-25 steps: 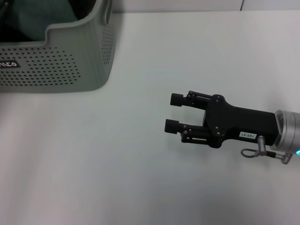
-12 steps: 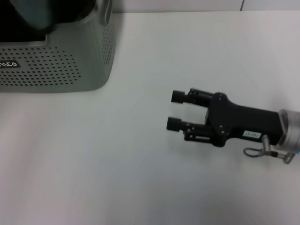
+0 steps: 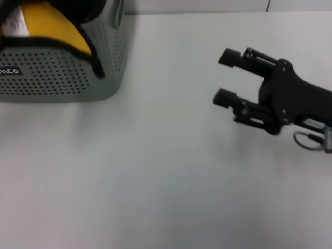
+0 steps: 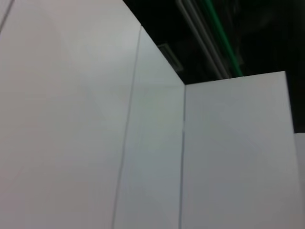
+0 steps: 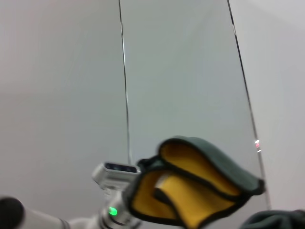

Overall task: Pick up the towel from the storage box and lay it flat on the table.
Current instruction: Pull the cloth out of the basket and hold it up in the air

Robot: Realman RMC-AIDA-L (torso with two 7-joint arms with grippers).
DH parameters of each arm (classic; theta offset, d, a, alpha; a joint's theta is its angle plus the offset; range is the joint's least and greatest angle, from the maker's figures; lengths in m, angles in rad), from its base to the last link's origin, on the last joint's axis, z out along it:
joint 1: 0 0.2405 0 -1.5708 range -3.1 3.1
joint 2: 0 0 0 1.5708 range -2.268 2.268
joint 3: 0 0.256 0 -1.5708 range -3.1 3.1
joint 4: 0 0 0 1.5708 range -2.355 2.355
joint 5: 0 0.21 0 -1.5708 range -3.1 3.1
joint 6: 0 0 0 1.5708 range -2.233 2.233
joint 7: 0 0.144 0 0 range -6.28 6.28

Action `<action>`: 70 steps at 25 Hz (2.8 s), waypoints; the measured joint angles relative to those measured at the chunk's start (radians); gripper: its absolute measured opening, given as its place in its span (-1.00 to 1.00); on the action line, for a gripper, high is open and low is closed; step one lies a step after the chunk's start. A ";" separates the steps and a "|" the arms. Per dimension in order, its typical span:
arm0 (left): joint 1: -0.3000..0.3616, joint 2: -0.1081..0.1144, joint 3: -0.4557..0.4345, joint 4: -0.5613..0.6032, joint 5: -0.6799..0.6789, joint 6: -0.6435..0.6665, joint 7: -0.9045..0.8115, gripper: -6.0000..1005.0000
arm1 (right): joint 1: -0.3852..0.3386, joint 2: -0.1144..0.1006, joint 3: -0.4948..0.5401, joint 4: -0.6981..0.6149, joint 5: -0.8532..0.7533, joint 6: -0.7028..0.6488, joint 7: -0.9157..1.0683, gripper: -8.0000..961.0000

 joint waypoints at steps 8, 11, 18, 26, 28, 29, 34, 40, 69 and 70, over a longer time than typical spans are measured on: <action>-0.002 -0.016 0.023 -0.012 0.072 0.011 -0.013 -0.88 | 0.005 0.037 0.069 -0.158 -0.005 0.387 -0.437 0.17; -0.003 -0.018 0.039 -0.014 0.084 0.012 -0.030 -0.88 | -0.056 0.048 0.090 -0.336 -0.004 0.588 -0.678 -0.04; 0.002 -0.018 0.044 -0.015 0.110 0.013 -0.034 -0.88 | -0.146 0.049 0.068 -0.628 -0.002 0.841 -1.027 -0.18; -0.006 -0.018 0.043 -0.042 0.138 0.013 -0.028 -0.88 | -0.120 0.050 0.027 -0.676 -0.010 0.863 -1.065 -0.18; -0.013 -0.018 0.042 -0.051 0.138 0.011 -0.027 -0.88 | -0.109 0.050 0.023 -0.674 -0.008 0.865 -1.069 -0.19; -0.017 -0.017 0.043 -0.053 0.139 0.011 -0.027 -0.88 | -0.103 0.050 0.023 -0.673 -0.006 0.865 -1.070 -0.19; -0.025 -0.014 0.041 -0.063 0.148 0.010 -0.027 -0.88 | -0.099 0.050 0.023 -0.680 -0.003 0.859 -1.084 -0.21; -0.028 -0.013 0.041 -0.068 0.168 0.010 -0.026 -0.88 | -0.100 0.050 0.031 -0.688 -0.002 0.858 -1.117 -0.23; -0.029 -0.012 0.035 -0.069 0.202 0.005 -0.025 -0.88 | -0.119 0.050 0.014 -0.706 0.057 0.858 -1.278 -0.39; -0.029 -0.011 0.035 -0.069 0.202 0.005 -0.025 -0.88 | -0.119 0.050 0.012 -0.705 0.056 0.857 -1.279 -0.43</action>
